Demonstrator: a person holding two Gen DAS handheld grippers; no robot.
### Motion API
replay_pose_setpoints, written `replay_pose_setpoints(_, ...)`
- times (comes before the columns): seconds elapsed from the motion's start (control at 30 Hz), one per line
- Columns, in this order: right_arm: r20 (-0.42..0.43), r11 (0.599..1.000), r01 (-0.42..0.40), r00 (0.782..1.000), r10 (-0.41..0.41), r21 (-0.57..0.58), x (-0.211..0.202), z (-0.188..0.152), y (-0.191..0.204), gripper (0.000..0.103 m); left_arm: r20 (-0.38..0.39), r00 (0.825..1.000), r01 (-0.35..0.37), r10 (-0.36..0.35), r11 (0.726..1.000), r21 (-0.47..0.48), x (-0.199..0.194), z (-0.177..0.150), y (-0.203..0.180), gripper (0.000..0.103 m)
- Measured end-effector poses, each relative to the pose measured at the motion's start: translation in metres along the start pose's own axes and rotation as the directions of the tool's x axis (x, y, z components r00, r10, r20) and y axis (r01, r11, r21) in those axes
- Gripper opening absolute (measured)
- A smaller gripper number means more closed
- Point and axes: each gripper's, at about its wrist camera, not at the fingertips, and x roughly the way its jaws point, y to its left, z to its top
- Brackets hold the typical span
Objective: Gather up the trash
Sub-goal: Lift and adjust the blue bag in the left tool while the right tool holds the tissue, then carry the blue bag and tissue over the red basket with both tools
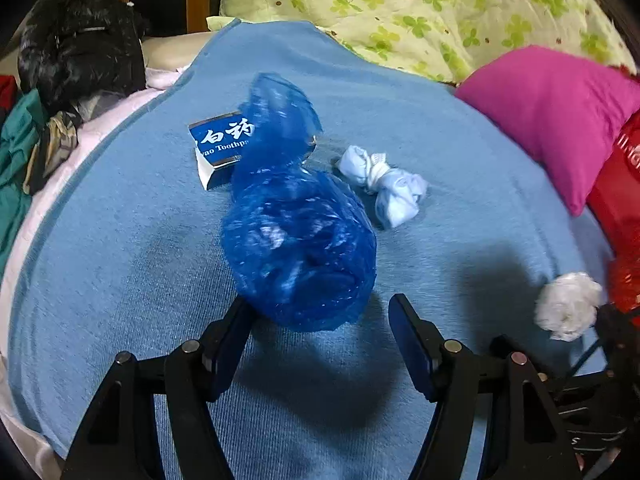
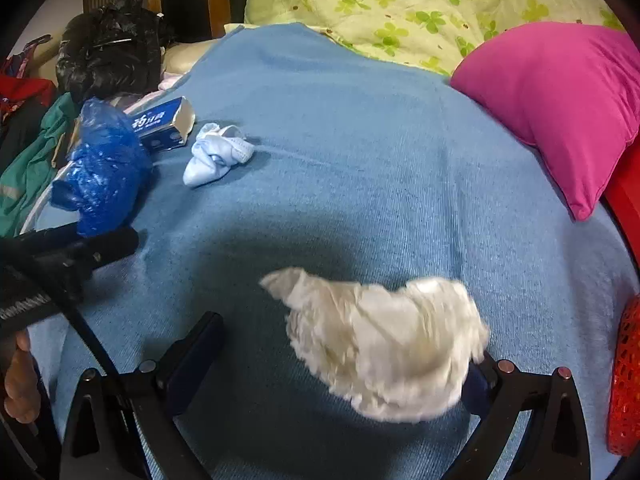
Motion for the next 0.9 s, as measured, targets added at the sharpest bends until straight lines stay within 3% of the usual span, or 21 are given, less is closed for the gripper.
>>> replay_pose_setpoints(0.27, 0.034, 0.963, -0.202, 0.979, 0.199, 0.178, -0.02, -0.002, -0.038, 0.103, 0.039, 0.997, 0.073, -0.074, 0.997, 0.007, -0.019, 0.005, 0.006, 0.071)
replay_pose_setpoints(0.43, 0.097, 0.968, -0.194, 0.979, 0.179, 0.163, -0.036, -0.002, -0.038, 0.102, 0.062, 0.995, 0.072, -0.072, 0.997, -0.004, -0.02, 0.013, 0.01, 0.071)
replay_pose_setpoints(0.5, 0.111, 0.962, -0.209, 0.975, 0.191, 0.178, -0.041, -0.002, -0.039, 0.096, 0.072, 0.995, 0.068, -0.068, 0.998, 0.0, -0.02, 0.015, 0.009, 0.071)
replay_pose_setpoints(0.57, 0.089, 0.95, -0.224, 0.974, 0.209, 0.219, -0.035, 0.0, -0.042, 0.079, 0.072, 0.996, 0.06, -0.06, 0.998, 0.001, -0.018, 0.017, 0.007, 0.071)
replay_pose_setpoints(0.63, 0.051, 0.946, -0.216, 0.976, 0.21, 0.24, -0.024, 0.001, -0.048, 0.068, 0.061, 0.996, 0.065, -0.064, 0.998, -0.011, -0.014, 0.018, 0.008, 0.07)
replay_pose_setpoints(0.7, 0.03, 0.956, -0.176, 0.984, 0.174, 0.234, -0.018, 0.0, -0.044, 0.064, 0.043, 0.997, 0.072, -0.071, 0.997, -0.025, -0.008, 0.02, 0.01, 0.07)
replay_pose_setpoints(0.77, 0.046, 0.96, -0.175, 0.984, 0.169, 0.217, -0.02, 0.003, -0.039, 0.055, 0.025, 0.997, 0.078, -0.077, 0.996, -0.047, -0.003, 0.019, 0.013, 0.054)
replay_pose_setpoints(0.83, 0.059, 0.953, -0.198, 0.98, 0.189, 0.231, -0.023, 0.004, -0.039, 0.045, 0.017, 0.996, 0.091, -0.09, 0.994, -0.066, -0.001, 0.02, 0.016, 0.052)
replay_pose_setpoints(0.9, 0.067, 0.956, -0.178, 0.984, 0.167, 0.232, -0.025, 0.004, -0.039, 0.042, 0.028, 0.995, 0.094, -0.093, 0.993, -0.068, -0.002, 0.02, 0.016, 0.05)
